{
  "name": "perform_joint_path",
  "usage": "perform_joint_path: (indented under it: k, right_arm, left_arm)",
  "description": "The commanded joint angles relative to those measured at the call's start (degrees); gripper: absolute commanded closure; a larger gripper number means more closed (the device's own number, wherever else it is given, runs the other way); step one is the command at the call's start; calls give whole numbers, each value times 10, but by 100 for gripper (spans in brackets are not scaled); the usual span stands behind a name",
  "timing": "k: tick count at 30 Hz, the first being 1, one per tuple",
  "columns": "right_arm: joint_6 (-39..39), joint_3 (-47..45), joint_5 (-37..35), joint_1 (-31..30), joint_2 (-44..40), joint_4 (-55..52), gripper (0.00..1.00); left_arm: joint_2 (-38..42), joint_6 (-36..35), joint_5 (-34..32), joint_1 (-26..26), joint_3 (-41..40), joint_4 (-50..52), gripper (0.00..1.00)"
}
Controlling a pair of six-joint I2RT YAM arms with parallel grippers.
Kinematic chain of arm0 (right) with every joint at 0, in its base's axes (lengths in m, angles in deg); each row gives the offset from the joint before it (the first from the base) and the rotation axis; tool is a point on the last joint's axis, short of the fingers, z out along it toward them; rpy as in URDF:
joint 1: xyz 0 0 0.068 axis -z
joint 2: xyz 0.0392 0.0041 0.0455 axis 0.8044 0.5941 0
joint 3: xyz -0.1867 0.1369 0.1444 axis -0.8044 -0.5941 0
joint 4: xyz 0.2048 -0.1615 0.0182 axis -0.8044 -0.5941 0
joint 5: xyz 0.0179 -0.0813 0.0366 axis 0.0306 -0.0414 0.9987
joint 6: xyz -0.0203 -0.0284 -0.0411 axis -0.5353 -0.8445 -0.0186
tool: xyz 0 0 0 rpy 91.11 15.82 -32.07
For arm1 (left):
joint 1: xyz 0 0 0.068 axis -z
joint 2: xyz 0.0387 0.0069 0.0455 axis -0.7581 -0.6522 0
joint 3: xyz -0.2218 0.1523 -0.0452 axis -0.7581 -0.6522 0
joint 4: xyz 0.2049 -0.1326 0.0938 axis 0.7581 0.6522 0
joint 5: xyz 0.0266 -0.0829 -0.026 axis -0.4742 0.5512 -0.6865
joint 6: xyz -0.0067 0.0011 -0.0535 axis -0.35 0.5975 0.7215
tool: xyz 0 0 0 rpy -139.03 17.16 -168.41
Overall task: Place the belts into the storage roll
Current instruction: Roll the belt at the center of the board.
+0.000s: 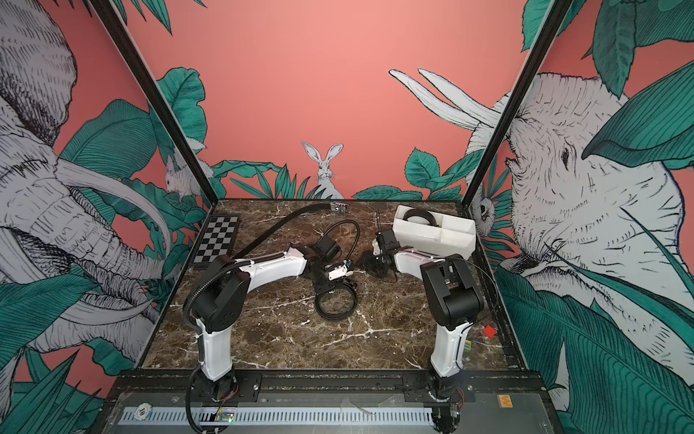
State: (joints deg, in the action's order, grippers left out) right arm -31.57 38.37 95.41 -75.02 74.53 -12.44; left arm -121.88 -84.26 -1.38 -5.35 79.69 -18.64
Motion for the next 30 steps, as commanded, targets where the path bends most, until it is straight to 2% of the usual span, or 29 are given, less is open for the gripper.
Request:
perform_joint_path:
  k: [1,7,12,17,20,22,25,27,30]
  right_arm:
    - [31,-22,28,-12,7,27,53]
    - [29,-57,55,-41,-4,49,62]
    - [68,-108,76,-55,-13,105,72]
    - [83,-140,74,-73,-40,118,74]
    - [89,-152,69,-81,-53,119,74]
    - [92,-162,66,-81,-59,117,74]
    - [77,-169,61,-81,-71,106,74]
    - [31,-166,37,-81,-96,63,67]
    - [-46,-167,-15,-76,-141,1,56]
  left_arm:
    - [-9,-20,9,4,12,2,100]
    - [-22,-25,8,4,24,4,91]
    - [-27,-26,-3,4,23,-6,86]
    - [-24,-23,-42,4,9,-24,68]
    - [-19,-21,-58,3,-2,-42,63]
    - [-18,-22,-54,2,-5,-48,65]
    - [-21,-25,-47,0,-3,-51,85]
    - [-22,-30,-43,0,-3,-55,97]
    - [-21,-40,-40,0,-7,-60,100]
